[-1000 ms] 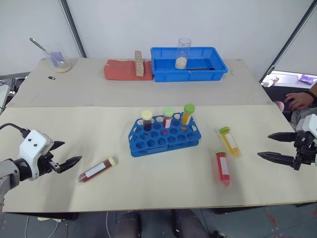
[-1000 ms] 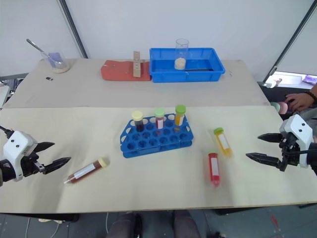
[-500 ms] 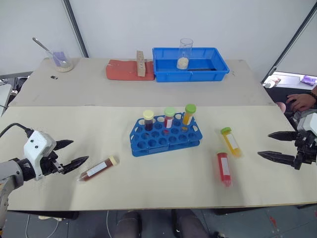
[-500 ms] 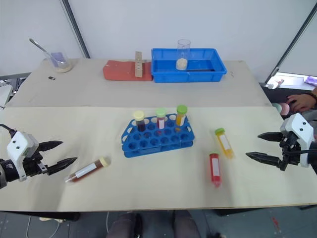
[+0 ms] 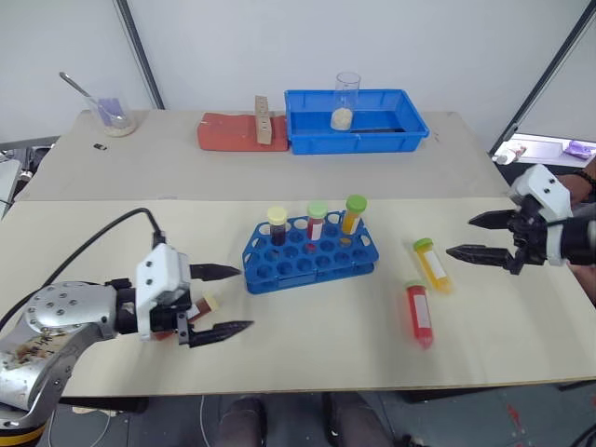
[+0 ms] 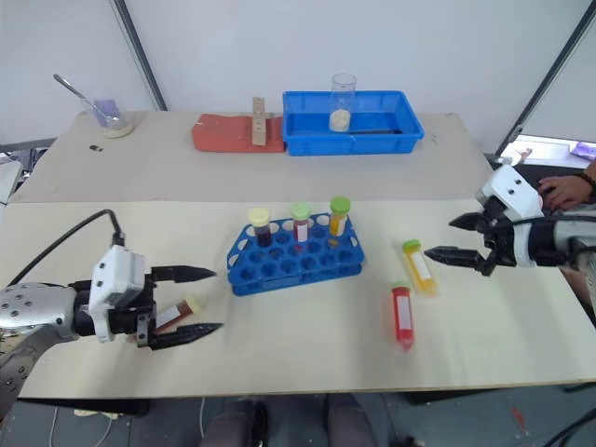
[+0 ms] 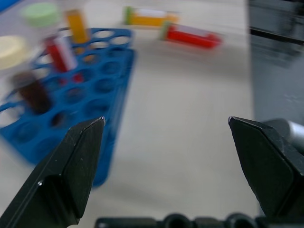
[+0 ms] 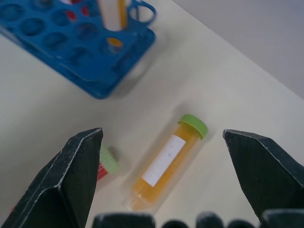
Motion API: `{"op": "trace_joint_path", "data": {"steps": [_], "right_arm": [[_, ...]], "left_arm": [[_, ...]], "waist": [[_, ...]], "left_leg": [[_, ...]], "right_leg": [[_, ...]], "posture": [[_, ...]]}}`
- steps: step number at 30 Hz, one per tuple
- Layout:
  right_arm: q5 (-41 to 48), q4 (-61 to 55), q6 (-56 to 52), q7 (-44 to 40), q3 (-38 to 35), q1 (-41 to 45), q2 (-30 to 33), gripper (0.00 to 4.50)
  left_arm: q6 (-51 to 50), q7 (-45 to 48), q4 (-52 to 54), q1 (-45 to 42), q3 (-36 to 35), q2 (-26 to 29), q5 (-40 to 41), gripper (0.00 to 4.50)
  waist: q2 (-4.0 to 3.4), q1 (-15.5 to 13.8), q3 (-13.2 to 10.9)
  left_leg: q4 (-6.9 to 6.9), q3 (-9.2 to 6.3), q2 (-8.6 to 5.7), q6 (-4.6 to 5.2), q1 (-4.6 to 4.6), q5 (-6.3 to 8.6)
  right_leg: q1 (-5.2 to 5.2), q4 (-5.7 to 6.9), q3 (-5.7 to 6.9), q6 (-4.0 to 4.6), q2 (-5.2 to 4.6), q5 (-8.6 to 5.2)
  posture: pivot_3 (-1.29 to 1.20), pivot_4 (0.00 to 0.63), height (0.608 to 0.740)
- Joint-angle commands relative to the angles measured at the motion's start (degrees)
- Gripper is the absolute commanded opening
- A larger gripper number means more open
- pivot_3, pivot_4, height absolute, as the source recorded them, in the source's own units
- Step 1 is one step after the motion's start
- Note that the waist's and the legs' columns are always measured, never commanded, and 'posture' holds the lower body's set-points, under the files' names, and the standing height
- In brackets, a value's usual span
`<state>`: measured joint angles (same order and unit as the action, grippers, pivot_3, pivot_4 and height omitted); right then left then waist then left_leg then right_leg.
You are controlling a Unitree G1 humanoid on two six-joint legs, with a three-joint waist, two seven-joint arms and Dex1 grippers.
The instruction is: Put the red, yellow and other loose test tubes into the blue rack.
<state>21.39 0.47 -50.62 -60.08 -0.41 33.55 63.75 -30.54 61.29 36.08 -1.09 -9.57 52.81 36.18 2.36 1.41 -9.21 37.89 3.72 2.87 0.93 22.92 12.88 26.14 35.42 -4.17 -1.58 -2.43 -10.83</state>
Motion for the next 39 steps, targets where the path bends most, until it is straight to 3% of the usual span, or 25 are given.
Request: {"op": "trace_joint_path", "data": {"steps": [1,10,19,30,34,39], "right_arm": [[-4.21,6.23,-9.02,4.07,6.20,7.24,-2.54,4.49],[-13.07,25.62,-10.08,5.12,18.31,18.36,-11.00,4.49],[-18.32,41.08,-7.01,1.21,22.36,25.06,-16.11,4.49],[-20.77,41.81,-9.19,-0.99,21.16,26.32,-17.34,1.01],[-18.74,33.51,-10.84,1.20,16.16,23.93,-15.58,0.99],[-9.69,14.28,-17.31,8.33,-4.83,16.76,-18.26,0.99]], "left_arm": [[1.75,0.23,1.40,-4.47,2.79,-0.16,-0.62,4.50],[2.95,1.59,1.19,-9.91,9.05,-1.73,-1.37,4.50],[4.28,1.46,1.41,-10.29,11.48,-2.81,-3.12,4.50],[5.80,1.65,-1.09,-10.86,12.81,-3.73,-5.18,4.50],[5.75,1.48,-3.38,-12.36,12.22,-4.37,-5.30,4.50],[4.37,0.17,-5.85,-13.23,9.34,-4.60,-3.99,4.50]], "waist": [[0.00,-0.11,0.00],[0.00,-0.22,0.00],[-0.01,-0.22,0.00],[-0.01,-0.18,0.01],[-0.02,-0.26,0.01],[-0.02,-0.32,0.01]], "left_leg": [[0.01,-0.01,-0.01,0.00,-0.01,0.00],[0.10,-0.11,-0.07,0.04,0.28,-0.01],[0.10,-0.19,-0.11,0.04,0.33,-0.02],[0.14,-0.19,-0.10,0.04,0.30,-0.02],[0.14,-0.20,-0.11,0.04,0.31,-0.02],[0.14,-0.23,-0.10,0.04,0.34,-0.02]], "right_leg": [[0.00,0.01,0.00,0.00,0.00,0.00],[0.04,-0.14,0.01,-0.17,0.00,0.41],[0.01,-0.21,0.04,-0.20,0.00,0.49],[0.01,-0.13,0.05,-0.20,0.00,0.49],[0.02,-0.09,0.06,-0.20,0.00,0.49],[0.05,-0.06,0.07,-0.22,0.01,0.48]], "posture": [[0.00,0.150,0.740],[0.00,0.150,0.740],[0.00,0.150,0.740],[0.00,0.150,0.740],[0.00,0.150,0.740],[0.00,0.150,0.740]]}}
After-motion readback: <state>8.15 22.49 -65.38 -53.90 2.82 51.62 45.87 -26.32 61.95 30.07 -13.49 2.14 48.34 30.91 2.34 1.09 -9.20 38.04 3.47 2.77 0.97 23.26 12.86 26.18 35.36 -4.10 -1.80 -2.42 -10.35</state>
